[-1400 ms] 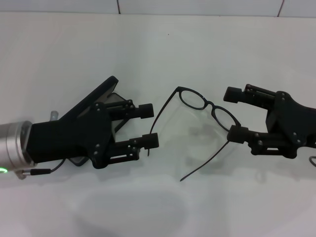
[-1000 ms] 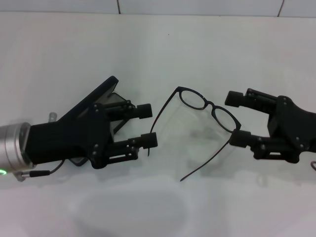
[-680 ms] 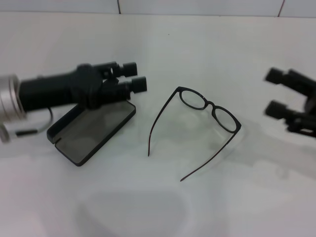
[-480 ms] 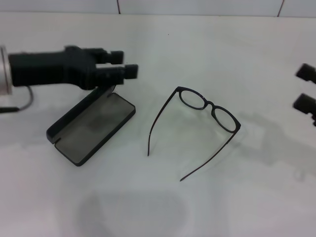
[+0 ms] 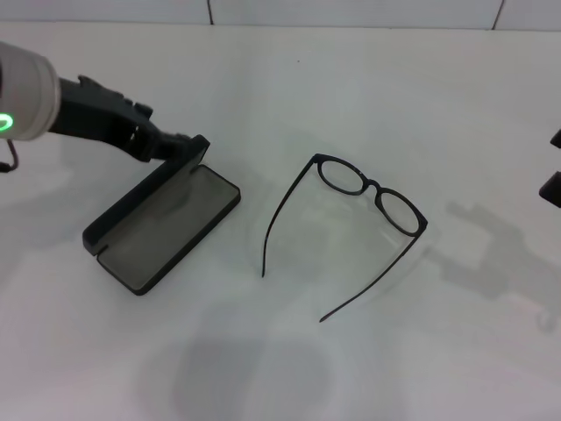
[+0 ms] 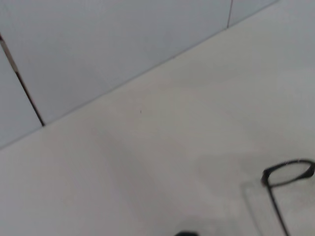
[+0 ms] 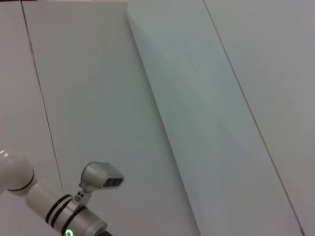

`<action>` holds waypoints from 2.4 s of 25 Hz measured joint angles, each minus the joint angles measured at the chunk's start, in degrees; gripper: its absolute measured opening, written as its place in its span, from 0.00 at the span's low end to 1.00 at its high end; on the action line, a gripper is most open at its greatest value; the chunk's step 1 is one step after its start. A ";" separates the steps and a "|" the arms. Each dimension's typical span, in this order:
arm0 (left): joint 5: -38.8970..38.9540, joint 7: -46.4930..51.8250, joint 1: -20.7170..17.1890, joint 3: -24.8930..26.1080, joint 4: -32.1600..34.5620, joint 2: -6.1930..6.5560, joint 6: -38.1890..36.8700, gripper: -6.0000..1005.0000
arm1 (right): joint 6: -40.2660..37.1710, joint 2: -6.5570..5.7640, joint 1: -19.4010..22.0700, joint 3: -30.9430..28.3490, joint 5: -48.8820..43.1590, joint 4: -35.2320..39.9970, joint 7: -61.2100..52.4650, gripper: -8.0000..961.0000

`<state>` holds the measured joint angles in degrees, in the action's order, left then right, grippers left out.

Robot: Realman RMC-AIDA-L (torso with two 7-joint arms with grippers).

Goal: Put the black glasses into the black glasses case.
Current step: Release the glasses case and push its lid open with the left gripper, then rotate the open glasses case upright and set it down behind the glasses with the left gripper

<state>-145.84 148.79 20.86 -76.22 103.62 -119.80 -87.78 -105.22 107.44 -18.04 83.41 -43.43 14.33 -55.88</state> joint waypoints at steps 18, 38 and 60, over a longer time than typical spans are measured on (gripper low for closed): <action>-10.55 0.90 6.09 -4.08 -17.64 0.02 4.55 0.54 | 2.12 0.34 -0.98 0.08 -0.71 0.28 0.34 0.89; -11.15 2.42 6.96 -5.21 -19.88 -0.06 5.04 0.21 | 2.22 0.50 -1.12 0.33 -0.78 -0.01 0.77 0.89; -11.84 -13.13 9.92 -20.02 -15.32 0.00 26.24 0.25 | 1.63 1.44 0.55 0.43 -0.78 -0.12 0.81 0.89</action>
<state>-157.68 135.66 30.78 -96.25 88.30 -119.80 -61.54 -103.60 108.88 -17.49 83.84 -44.21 14.22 -55.07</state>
